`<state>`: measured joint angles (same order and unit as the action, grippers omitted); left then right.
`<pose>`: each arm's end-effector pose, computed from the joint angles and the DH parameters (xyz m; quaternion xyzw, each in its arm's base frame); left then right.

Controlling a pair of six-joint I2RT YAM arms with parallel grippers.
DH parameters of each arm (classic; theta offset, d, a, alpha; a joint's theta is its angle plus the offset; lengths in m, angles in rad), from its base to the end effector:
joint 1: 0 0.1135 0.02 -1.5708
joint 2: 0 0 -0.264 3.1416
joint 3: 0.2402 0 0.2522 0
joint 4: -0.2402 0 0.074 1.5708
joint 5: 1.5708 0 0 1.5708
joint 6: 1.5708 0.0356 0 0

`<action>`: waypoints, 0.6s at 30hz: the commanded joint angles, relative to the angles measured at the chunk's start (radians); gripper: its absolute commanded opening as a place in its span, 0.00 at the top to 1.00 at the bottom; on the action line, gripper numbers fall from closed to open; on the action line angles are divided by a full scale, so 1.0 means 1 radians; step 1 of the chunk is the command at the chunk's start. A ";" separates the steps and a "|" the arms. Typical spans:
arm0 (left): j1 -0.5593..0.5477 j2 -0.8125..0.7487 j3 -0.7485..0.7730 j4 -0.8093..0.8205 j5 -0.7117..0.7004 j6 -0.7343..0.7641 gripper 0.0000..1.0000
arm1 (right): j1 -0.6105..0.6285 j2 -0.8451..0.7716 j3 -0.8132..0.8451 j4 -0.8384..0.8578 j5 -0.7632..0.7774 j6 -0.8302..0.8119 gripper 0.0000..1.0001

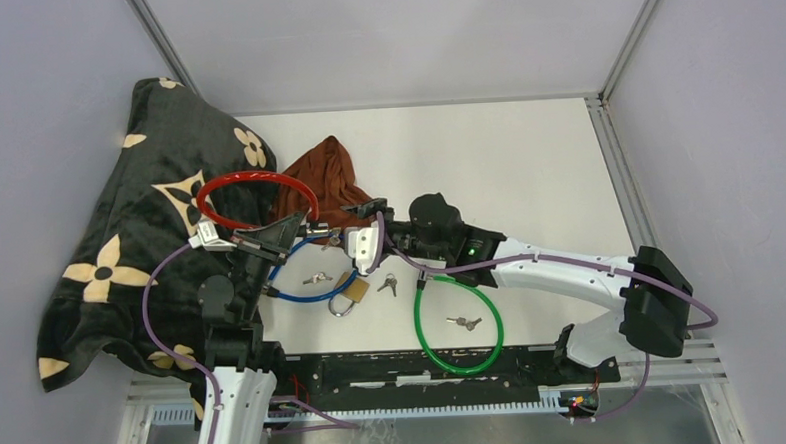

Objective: Lock with the key
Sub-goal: Lock the lock.

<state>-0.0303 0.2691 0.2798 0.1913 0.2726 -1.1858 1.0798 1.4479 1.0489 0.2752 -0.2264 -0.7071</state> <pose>0.1155 -0.0131 0.2680 -0.2539 0.5822 -0.5090 0.5810 0.1554 0.3076 0.3222 -0.6272 0.4085 0.2051 0.6307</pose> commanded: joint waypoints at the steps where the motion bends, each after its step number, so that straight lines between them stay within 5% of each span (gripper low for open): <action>1: -0.001 -0.011 0.022 0.098 0.018 0.015 0.98 | 0.003 0.003 0.050 -0.022 0.014 0.032 0.30; 18: 0.000 -0.015 0.017 0.107 0.020 0.009 0.98 | 0.003 0.112 0.171 -0.116 0.019 0.030 0.62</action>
<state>-0.0303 0.2672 0.2798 0.2077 0.2729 -1.1858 1.0798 1.5455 1.1690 0.1539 -0.2340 -0.6857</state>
